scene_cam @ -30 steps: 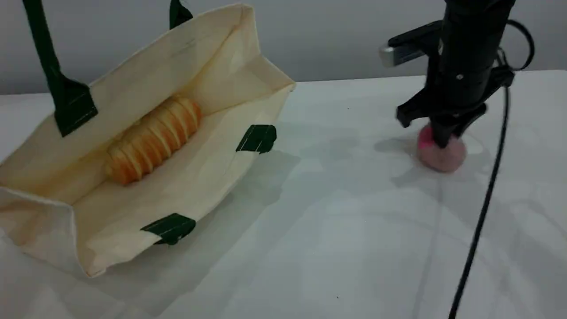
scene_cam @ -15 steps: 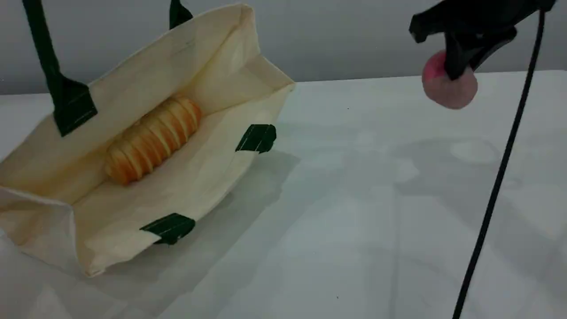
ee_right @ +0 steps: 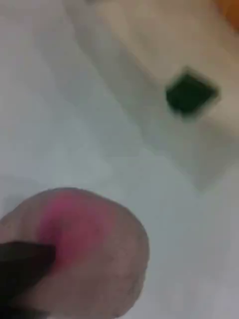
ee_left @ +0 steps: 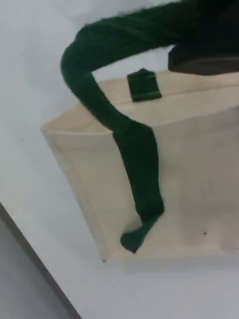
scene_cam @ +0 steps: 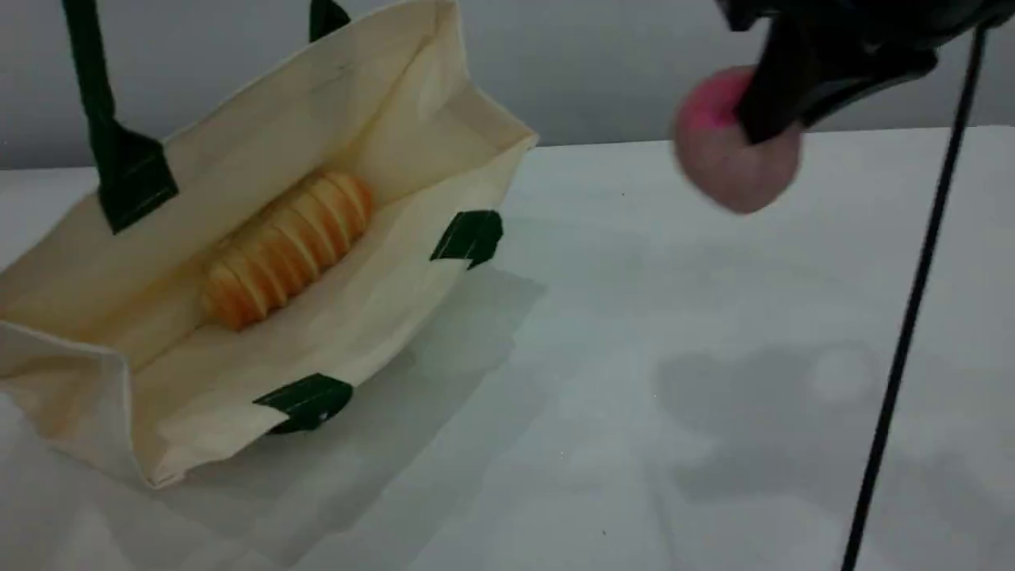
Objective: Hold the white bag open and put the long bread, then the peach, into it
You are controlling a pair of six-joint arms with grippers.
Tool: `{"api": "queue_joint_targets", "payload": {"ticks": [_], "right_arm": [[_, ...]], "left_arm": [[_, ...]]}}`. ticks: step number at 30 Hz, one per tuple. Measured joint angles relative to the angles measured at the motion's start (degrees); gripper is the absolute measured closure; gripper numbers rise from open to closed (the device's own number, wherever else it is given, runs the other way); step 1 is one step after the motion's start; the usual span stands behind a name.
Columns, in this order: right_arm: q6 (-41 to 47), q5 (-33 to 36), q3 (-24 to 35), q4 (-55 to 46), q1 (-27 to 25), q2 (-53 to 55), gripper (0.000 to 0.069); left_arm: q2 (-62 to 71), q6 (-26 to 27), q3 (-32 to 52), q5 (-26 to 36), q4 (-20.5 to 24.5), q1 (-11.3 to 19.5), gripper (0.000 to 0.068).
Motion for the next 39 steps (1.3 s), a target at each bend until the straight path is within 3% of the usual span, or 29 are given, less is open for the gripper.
{"api": "queue_joint_targets", "payload": {"ticks": [11,24,39], "right_arm": [[-0.17,-8.89,0.35,6.92,14.64,-0.04,0.0633],[-3.16,-26.98,-1.29,8.91,19.45,12.56,0.0633],[-3.11,-21.90,-16.96,9.22,19.56,26.98,0.0616]], "left_arm": [[0.00,0.00,0.00,0.00,-1.56,0.00,0.0593],[0.00,0.61,0.00,0.00,-1.48,0.00,0.0593],[0.00,0.61,0.00,0.00,-1.24,0.00,0.0593]]}}
